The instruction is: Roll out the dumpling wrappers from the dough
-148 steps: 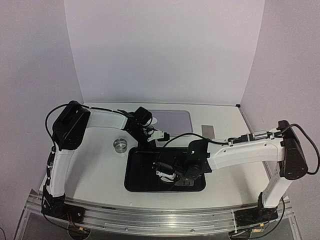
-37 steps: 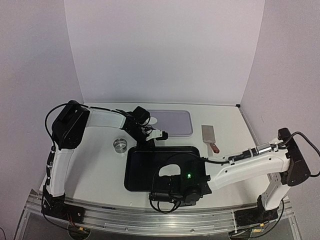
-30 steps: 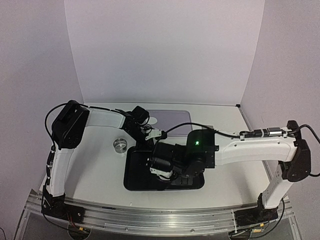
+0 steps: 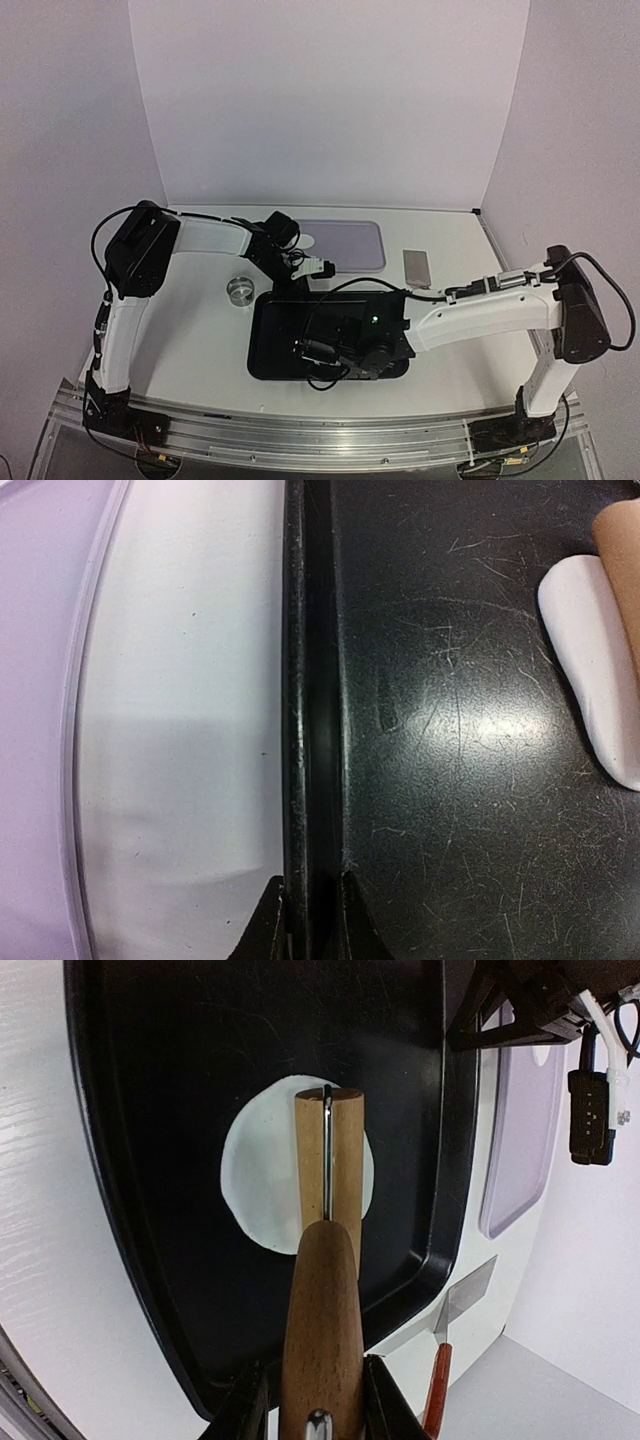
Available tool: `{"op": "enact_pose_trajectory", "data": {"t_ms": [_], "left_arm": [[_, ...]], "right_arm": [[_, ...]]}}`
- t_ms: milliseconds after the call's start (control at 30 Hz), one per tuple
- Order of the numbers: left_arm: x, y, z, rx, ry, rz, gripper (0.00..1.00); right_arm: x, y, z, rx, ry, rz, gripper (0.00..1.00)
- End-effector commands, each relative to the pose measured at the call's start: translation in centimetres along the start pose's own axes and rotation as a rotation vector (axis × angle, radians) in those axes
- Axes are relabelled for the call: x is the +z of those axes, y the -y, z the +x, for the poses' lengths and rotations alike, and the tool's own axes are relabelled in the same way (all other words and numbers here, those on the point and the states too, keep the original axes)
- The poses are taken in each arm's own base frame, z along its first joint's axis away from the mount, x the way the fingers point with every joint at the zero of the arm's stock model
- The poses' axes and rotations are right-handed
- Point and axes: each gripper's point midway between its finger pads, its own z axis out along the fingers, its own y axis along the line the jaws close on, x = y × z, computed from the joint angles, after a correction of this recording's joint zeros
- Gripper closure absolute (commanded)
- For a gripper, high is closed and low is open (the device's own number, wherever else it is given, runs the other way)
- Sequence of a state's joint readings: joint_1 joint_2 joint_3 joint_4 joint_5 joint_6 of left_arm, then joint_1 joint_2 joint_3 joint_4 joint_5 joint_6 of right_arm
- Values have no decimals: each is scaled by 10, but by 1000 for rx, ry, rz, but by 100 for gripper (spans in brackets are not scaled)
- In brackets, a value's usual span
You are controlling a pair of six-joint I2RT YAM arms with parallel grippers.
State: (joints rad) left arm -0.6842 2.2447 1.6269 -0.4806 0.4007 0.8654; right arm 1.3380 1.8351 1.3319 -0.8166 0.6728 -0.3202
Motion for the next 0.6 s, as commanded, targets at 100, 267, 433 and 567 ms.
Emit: {"op": "enact_pose_trajectory", "data": {"t_ms": [100, 267, 433, 567], "left_arm": [[9, -23, 10, 86, -62, -89, 100], [9, -23, 10, 83, -61, -92, 100], [10, -22, 12, 85, -65, -88, 100], [10, -22, 11, 86, -64, -89, 100]], "right_arm": [[44, -18, 18, -17, -104, -176, 100], [19, -50, 18, -48, -93, -199, 100], [0, -71, 28, -8, -113, -230, 100], [5, -68, 32, -62, -131, -217, 100]]}}
